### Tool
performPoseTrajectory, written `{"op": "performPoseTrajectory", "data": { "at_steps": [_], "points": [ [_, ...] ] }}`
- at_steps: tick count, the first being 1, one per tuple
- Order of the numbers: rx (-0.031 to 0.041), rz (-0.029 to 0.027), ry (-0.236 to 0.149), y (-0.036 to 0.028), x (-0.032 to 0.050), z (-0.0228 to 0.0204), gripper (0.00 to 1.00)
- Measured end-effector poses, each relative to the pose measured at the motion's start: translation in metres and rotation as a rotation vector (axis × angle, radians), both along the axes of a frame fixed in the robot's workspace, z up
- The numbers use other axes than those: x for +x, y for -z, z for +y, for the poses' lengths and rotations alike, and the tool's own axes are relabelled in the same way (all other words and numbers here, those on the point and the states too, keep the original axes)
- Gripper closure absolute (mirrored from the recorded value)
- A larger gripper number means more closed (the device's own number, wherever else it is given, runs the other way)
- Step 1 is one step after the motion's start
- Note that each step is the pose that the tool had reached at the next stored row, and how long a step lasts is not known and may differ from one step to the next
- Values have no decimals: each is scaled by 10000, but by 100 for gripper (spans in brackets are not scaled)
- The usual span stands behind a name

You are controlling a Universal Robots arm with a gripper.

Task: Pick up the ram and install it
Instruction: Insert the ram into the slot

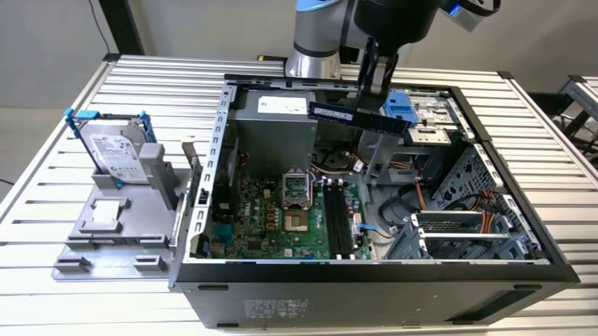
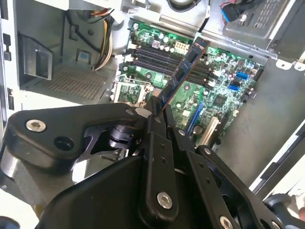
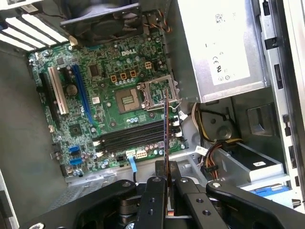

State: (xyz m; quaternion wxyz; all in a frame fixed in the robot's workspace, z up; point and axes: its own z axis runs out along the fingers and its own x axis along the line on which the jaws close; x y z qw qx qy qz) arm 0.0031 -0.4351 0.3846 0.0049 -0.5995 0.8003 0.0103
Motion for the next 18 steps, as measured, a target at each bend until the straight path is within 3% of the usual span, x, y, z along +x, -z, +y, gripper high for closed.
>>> {"op": "performPoseTrajectory", "data": {
  "at_steps": [18],
  "points": [
    [0,0,1224,0,1,-102,100]
  ]
}}
